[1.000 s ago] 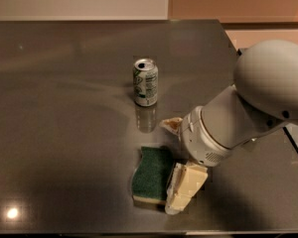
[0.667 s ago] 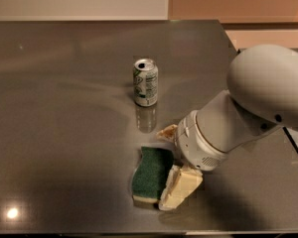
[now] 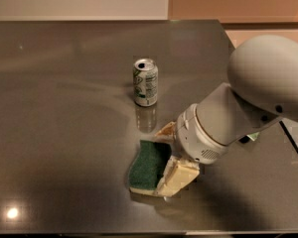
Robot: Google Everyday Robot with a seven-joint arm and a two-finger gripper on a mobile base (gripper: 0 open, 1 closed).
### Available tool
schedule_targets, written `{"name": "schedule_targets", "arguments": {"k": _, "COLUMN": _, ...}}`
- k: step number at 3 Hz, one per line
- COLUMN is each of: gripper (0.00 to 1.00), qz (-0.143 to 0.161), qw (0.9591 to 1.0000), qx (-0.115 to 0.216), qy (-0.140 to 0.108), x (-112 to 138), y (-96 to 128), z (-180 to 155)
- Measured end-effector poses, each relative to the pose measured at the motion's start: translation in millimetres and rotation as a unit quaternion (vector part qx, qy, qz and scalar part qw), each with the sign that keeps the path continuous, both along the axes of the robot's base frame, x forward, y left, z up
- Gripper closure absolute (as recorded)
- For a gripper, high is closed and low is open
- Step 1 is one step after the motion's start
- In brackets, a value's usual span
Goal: Move sponge near 7up can
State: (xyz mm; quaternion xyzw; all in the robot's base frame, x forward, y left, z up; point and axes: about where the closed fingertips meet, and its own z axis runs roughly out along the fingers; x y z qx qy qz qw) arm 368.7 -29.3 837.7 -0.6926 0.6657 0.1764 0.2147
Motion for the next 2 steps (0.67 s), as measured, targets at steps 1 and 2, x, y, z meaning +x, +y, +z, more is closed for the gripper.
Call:
{"name": "schedule_targets", "arguments": {"k": 1, "gripper": 0.88, "qz": -0.028, "qw": 0.9994, "qx": -0.006, "qy": -0.019, "x": 26.6, "y": -9.9, "z": 14.1}}
{"name": "schedule_targets", "arguments": {"k": 2, "gripper": 1.0, "qz": -0.06, "qw": 0.9974, "qx": -0.009, "qy": -0.04, "x": 63.0, "y": -20.0, "z": 23.4}}
